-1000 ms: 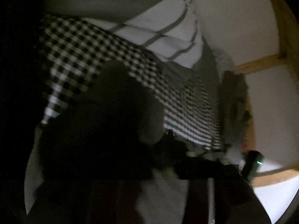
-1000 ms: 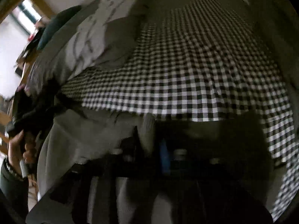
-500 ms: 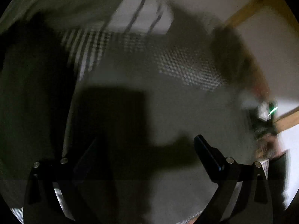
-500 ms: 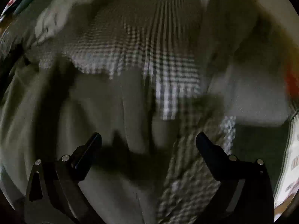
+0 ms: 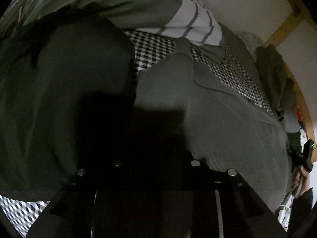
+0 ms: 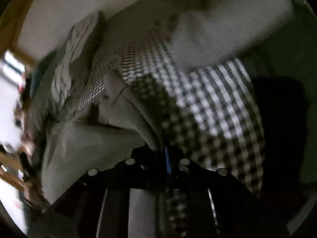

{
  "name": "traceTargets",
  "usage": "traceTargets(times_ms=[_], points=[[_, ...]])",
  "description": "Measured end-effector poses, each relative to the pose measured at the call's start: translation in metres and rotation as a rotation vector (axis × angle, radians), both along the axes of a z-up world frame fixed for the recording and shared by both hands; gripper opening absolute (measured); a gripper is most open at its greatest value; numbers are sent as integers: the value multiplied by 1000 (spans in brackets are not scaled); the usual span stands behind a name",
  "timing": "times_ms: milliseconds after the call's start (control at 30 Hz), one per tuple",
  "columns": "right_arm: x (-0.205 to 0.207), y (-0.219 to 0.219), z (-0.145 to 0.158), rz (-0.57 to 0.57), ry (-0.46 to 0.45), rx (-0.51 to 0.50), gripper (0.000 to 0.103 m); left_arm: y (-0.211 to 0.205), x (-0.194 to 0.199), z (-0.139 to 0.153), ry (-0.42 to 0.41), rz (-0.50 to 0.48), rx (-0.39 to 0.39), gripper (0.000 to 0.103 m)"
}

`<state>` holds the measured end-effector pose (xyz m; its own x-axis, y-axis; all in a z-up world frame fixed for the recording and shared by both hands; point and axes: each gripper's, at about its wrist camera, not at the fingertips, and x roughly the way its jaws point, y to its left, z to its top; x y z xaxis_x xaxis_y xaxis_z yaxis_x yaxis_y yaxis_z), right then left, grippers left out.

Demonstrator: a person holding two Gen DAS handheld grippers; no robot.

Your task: Fold large clothes

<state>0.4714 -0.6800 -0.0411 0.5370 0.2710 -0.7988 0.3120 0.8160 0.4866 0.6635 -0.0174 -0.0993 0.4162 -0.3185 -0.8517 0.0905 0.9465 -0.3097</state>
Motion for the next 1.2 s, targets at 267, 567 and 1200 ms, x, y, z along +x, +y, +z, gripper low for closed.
traceTargets(times_ms=[267, 567, 1200], points=[[-15, 38, 105, -38, -226, -385, 100, -29, -26, 78, -183, -116, -54, 98], [71, 216, 13, 511, 132, -650, 100, -102, -4, -3, 21, -245, 101, 99], [-20, 238, 1, 341, 37, -442, 101, -90, -105, -8, -97, -219, 14, 99]])
